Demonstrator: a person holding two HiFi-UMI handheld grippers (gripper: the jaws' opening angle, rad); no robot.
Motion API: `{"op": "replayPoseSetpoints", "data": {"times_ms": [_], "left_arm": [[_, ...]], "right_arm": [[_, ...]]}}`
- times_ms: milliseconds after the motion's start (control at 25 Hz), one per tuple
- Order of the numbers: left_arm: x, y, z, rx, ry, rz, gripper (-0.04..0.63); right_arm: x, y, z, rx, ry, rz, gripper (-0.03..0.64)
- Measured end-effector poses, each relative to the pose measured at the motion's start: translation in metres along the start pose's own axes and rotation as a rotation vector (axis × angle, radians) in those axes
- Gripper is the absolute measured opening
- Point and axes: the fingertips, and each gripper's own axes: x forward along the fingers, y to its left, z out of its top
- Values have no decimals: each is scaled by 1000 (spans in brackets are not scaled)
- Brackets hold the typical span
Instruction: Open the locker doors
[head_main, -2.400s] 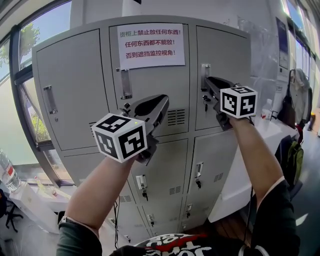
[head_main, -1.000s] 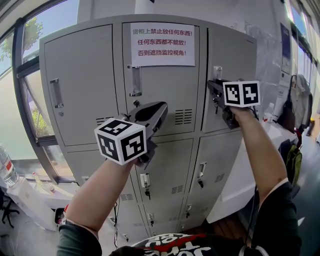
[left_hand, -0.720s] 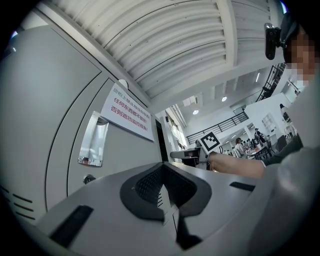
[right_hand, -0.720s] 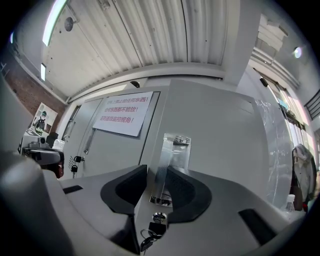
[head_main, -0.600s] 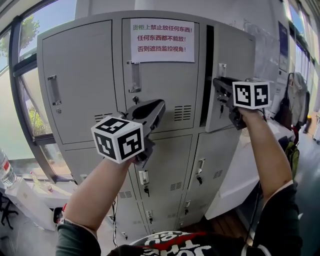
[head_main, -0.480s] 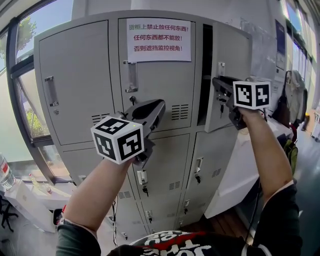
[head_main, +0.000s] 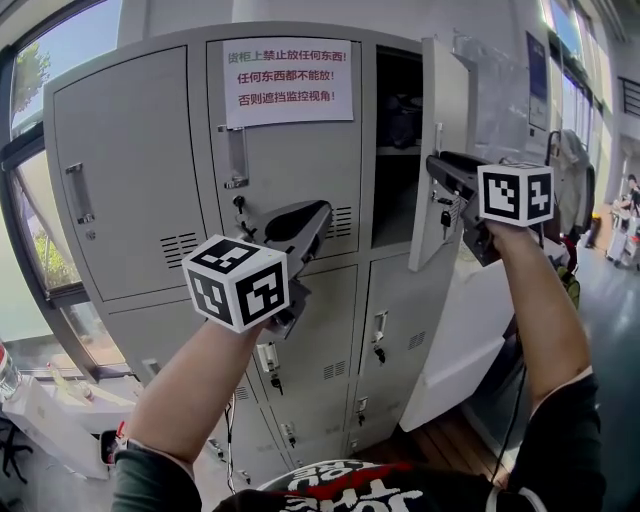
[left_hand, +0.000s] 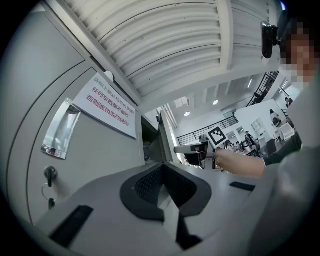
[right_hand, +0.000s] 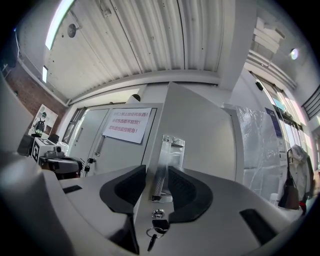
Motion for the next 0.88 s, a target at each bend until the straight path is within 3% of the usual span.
{"op": "replayPoseSetpoints", "data": {"times_ms": [880], "left_arm": [[81, -66, -27, -41, 12, -177, 8]], "right_arm": [[-133, -84, -1, 75, -63, -106, 143]]}}
